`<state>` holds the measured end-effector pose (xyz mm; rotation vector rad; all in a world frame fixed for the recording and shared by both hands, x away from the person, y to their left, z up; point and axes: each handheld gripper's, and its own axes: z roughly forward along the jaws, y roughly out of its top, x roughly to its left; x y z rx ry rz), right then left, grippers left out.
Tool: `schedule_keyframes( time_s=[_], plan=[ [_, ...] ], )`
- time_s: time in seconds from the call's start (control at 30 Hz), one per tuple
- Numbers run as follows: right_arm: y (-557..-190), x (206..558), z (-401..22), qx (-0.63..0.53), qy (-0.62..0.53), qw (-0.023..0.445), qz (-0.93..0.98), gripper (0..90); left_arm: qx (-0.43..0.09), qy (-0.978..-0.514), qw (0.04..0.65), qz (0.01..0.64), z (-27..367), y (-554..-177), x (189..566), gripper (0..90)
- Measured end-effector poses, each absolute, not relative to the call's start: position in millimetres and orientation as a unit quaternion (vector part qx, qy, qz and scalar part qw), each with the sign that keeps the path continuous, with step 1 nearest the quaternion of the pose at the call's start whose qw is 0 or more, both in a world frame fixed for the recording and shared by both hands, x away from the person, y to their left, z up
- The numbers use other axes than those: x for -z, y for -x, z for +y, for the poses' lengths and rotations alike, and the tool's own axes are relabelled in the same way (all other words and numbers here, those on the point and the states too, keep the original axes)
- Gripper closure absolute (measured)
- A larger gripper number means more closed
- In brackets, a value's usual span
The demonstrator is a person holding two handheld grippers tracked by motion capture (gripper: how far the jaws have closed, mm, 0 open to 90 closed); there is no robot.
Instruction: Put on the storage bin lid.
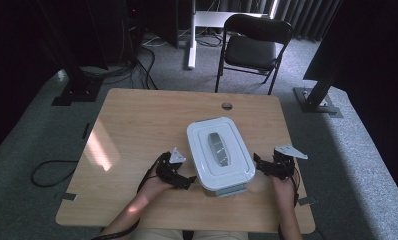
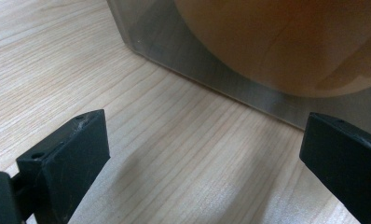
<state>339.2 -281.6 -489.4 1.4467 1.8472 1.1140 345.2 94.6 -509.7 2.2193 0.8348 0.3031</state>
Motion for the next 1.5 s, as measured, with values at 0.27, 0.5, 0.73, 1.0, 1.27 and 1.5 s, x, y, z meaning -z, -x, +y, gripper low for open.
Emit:
schedule_keyframes(
  time_s=[0.27, 0.5, 0.73, 1.0, 1.27, 1.5],
  plan=[
    [-341.1, 507.5, -268.7, -0.408, -0.526, 0.251, 0.703, 12.9, -0.118, -0.861, 0.374, 0.325, 91.4, -347.9, 504.7, 2.0],
    [-338.1, 513.4, -255.0, -0.415, -0.509, 0.239, 0.716, 13.9, -0.119, -0.86, 0.373, 0.326, 90.5, -347.5, 504.6, 2.0],
    [-336.2, 514.7, -253.8, -0.416, -0.511, 0.232, 0.716, 15.2, -0.123, -0.864, 0.37, 0.32, 90.7, -347.8, 502.2, 2.0],
    [-329.5, 514.5, -242.6, -0.42, -0.496, 0.217, 0.728, 15.2, -0.127, -0.861, 0.368, 0.327, 101.8, -346.9, 501.7, 2.0],
    [-324.3, 513.5, -231.7, -0.414, -0.488, 0.22, 0.736, 15.7, -0.128, -0.861, 0.37, 0.324, 109.7, -344.8, 499.7, 2.0],
    [-325.1, 514.9, -231.1, -0.415, -0.49, 0.217, 0.736, 14.7, -0.126, -0.858, 0.378, 0.324, 112.0, -343.4, 499.3, 2.0]
  ],
)
